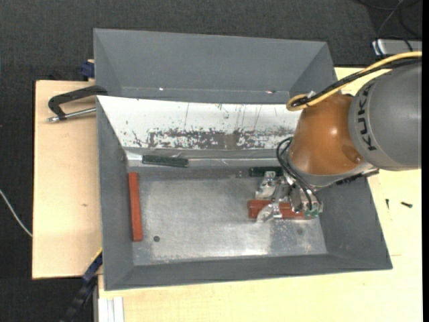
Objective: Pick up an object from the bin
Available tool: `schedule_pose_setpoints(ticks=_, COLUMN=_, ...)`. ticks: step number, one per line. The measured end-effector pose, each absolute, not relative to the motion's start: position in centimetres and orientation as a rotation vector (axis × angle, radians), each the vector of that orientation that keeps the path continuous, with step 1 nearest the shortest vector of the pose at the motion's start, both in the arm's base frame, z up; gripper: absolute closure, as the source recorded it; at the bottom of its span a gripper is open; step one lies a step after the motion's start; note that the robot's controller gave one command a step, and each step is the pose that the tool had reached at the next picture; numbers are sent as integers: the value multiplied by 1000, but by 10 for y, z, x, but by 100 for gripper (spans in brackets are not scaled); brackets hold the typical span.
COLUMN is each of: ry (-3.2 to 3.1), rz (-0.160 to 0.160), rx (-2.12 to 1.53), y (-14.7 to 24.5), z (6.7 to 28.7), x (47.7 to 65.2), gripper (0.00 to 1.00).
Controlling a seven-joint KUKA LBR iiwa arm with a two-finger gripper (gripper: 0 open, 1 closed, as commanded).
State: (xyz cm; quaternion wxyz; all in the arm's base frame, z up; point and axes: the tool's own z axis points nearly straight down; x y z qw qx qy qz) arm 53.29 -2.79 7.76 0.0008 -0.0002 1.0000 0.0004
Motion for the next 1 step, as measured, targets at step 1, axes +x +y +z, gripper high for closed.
schedule_pose_setpoints(ticks=1, ry=3127, rz=1, rx=64, y=-25, z=258, x=512, gripper=100)
